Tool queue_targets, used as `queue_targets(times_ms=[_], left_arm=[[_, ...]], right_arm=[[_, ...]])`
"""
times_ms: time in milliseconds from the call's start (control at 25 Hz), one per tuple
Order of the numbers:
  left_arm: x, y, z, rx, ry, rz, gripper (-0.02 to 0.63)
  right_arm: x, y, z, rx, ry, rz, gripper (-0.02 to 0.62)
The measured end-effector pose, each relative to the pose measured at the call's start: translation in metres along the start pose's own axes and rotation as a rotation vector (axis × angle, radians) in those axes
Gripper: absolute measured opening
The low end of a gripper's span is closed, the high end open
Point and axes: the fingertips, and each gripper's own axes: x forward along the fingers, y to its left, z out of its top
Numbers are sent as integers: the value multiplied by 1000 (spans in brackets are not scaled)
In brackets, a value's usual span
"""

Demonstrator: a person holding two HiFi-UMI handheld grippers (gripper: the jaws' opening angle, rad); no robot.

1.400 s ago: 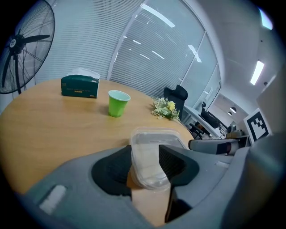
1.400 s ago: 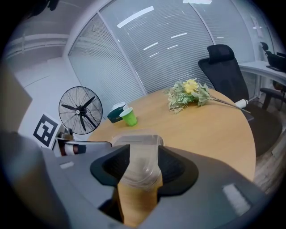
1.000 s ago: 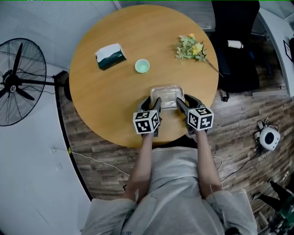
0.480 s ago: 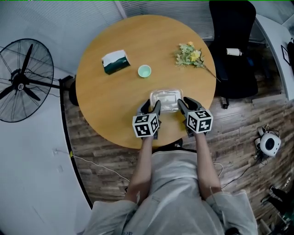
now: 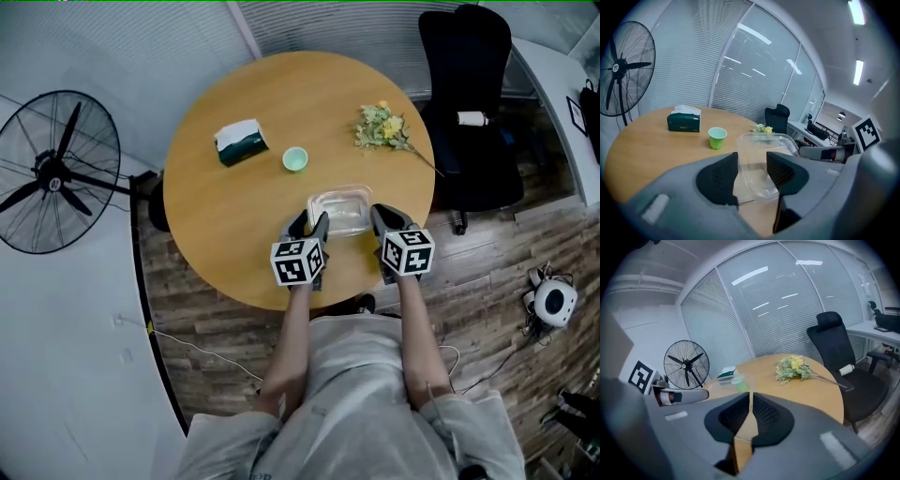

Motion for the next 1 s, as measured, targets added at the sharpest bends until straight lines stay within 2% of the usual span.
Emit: queue_targets(times_ms=[400, 640, 1000], left_arm=[[-17, -10, -2, -12, -23, -20, 193], [-29, -13, -3, -35, -56, -34, 144], [-49, -23, -10, -64, -94, -74, 104]], right_arm=[[-15, 5, -5, -18, 1, -12, 20], [-23, 9, -8, -24, -4, -13, 20], [-40, 9, -20, -21, -6, -20, 20]])
